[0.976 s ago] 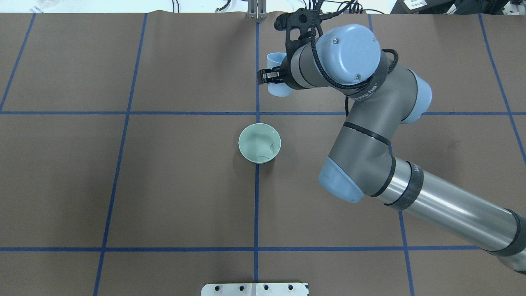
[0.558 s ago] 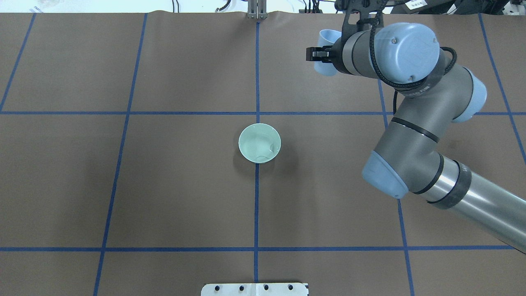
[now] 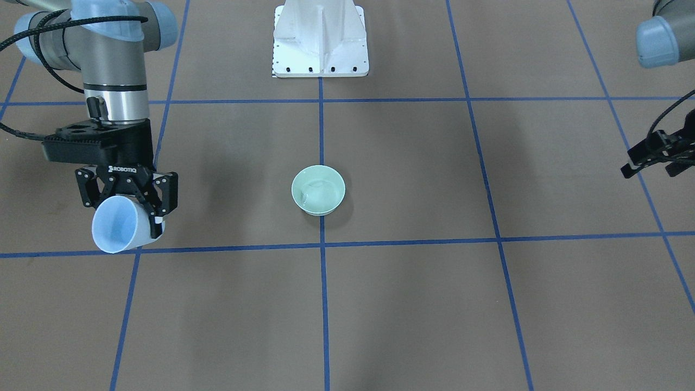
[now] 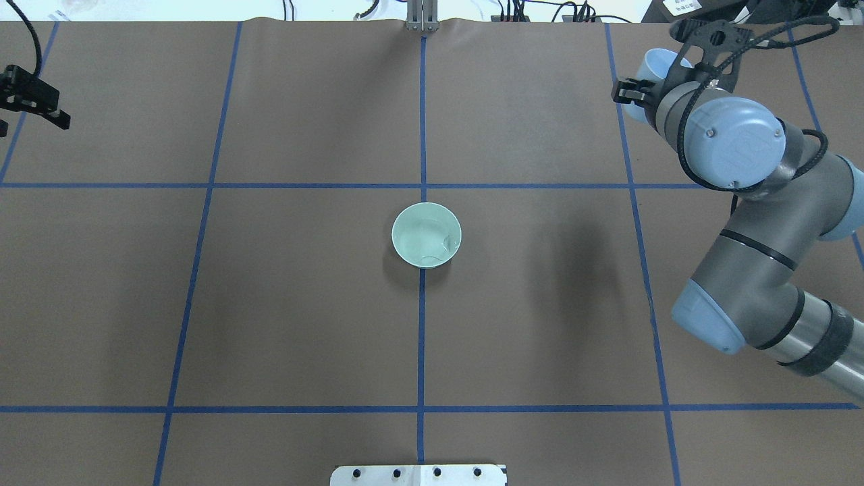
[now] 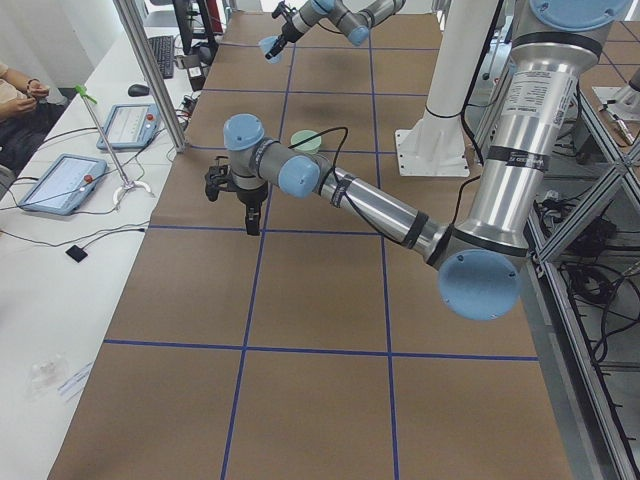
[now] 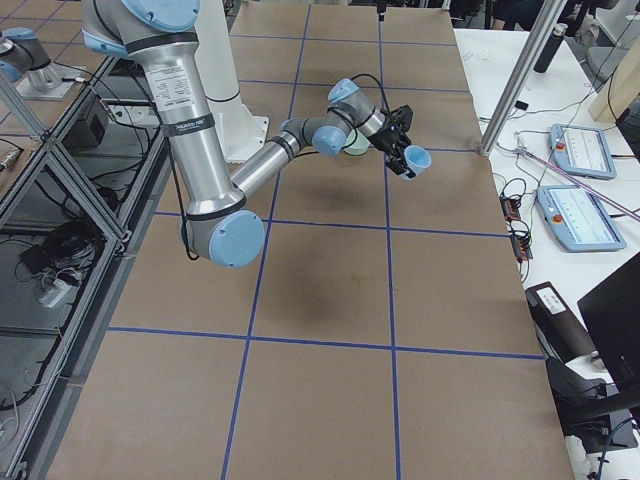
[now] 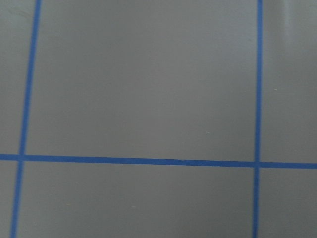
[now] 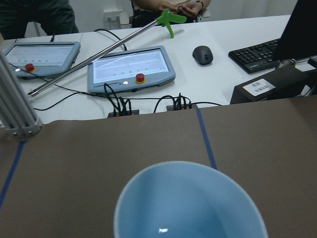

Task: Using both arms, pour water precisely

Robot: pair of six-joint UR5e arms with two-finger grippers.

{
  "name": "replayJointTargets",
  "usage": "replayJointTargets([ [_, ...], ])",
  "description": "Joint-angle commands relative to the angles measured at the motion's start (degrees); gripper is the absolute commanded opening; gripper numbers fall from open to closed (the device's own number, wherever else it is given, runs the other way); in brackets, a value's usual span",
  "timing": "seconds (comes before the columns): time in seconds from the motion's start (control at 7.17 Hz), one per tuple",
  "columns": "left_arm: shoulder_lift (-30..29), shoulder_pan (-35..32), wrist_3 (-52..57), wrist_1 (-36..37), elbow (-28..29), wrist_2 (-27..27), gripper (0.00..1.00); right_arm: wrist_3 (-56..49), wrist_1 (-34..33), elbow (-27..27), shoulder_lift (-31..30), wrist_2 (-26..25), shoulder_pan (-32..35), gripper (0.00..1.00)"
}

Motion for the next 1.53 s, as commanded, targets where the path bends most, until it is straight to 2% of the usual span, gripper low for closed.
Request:
replayJointTargets([
  [0.0, -3.4, 5.5, -8.4, -0.3, -0.5, 0.2, 1.0, 7.0, 0.1, -0.1, -7.7, -8.4, -0.6, 0.0],
  [0.28, -4.5, 9.9, -13.3, -2.9, -0.4, 1.0, 1.0, 13.7, 0.0, -1.8, -13.0, -16.9, -5.4, 0.0],
  [0.42, -5.6, 12.0, -15.4, -2.9, -0.4, 3.7, 1.0, 17.3, 0.0, -4.0, -14.8, -21.1, -7.6, 0.0],
  [0.7, -6.8, 13.8, -16.6, -2.9, 0.1, 5.0, 1.0, 25.1, 0.0, -10.6, -15.0, -26.5, -11.1, 0.0],
  [1.12, -6.9, 13.9, -16.6, -2.9, 0.1, 5.0, 1.0, 31.0, -0.1, -14.3, -15.0, -26.6, -14.5, 0.0],
  [1.25, -6.9, 13.9, -16.6, -2.9, 0.1, 5.0, 1.0, 32.1, -0.1, -15.4, -15.0, -26.6, -15.3, 0.31],
  [1.39, -6.9, 13.9, -16.6, -2.9, 0.1, 5.0, 1.0, 33.1, -0.1, -16.3, -15.0, -26.6, -16.0, 0.48],
])
